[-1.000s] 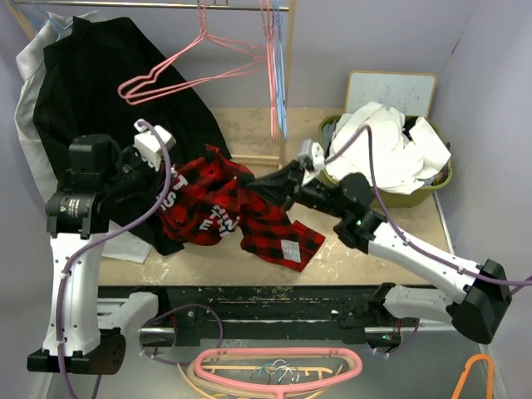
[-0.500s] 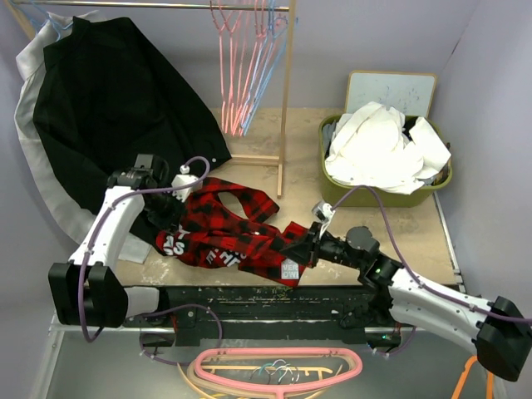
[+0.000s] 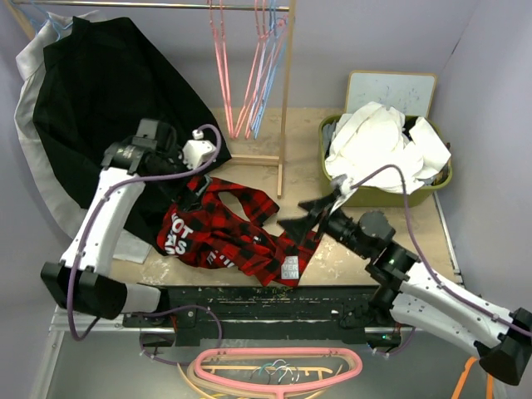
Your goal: Place the shirt on the hanger
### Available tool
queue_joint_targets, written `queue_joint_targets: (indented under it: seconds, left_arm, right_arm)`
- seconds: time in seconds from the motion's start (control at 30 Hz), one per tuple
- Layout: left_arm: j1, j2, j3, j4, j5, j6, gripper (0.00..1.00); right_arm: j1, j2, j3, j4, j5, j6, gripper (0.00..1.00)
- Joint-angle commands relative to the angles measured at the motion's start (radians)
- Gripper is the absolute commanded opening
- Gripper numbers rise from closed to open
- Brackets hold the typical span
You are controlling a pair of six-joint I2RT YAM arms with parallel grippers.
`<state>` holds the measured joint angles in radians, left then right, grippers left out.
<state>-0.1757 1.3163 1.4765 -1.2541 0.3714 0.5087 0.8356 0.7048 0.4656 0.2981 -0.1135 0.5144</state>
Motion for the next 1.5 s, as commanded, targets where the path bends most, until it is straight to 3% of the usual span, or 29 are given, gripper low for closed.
queue_joint_targets:
  seconds: [0.0, 0.1, 0.2, 0.33, 0.43, 0.57, 0.77, 1.17, 1.27, 1.37, 1.47]
  left_arm:
    - [-0.091, 0.088, -0.039, 0.101, -0.099, -0.074, 0.99]
    - [-0.103, 0.084, -0.055, 0.114, -0.060, -0.092, 0.94]
    - [-0.103, 0.008, -0.096, 0.115, 0.001, -0.091, 0.82]
    - [-0.080, -0.075, -0.161, 0.127, 0.004, -0.095, 0.60]
    - [-0.038, -0.113, -0.192, 0.143, 0.032, -0.102, 0.59]
    - [-0.021, -0.137, -0.207, 0.150, 0.045, -0.104, 0.59]
    - [-0.021, -0.136, -0.209, 0.160, 0.037, -0.101, 0.59]
    - [-0.022, -0.117, -0.215, 0.179, 0.043, -0.103, 0.59]
    - [-0.021, -0.113, -0.215, 0.180, 0.042, -0.104, 0.59]
    - [-0.022, -0.107, -0.216, 0.181, 0.039, -0.105, 0.59]
    - [-0.021, -0.102, -0.217, 0.183, 0.039, -0.105, 0.59]
  right_arm:
    - [-0.002, 0.089, 0.277, 0.079, 0.441, -0.200, 1.00]
    - [-0.003, 0.319, 0.674, -0.143, 0.626, -0.277, 1.00]
    - [-0.004, 0.427, 0.902, -0.168, 0.670, -0.314, 0.97]
    - [-0.004, 0.565, 1.122, -0.216, 0.662, -0.337, 0.75]
    - [-0.004, 0.673, 1.260, -0.239, 0.742, -0.366, 0.57]
    - [-0.009, 0.779, 1.348, -0.210, 0.827, -0.450, 0.47]
    - [-0.056, 0.879, 1.434, -0.230, 0.817, -0.471, 0.45]
    - [-0.126, 0.944, 1.455, -0.248, 0.726, -0.445, 0.44]
    - [-0.133, 0.950, 1.446, -0.245, 0.684, -0.424, 0.48]
    - [-0.134, 0.953, 1.446, -0.238, 0.659, -0.416, 0.60]
    - [-0.135, 0.956, 1.451, -0.236, 0.641, -0.408, 0.65]
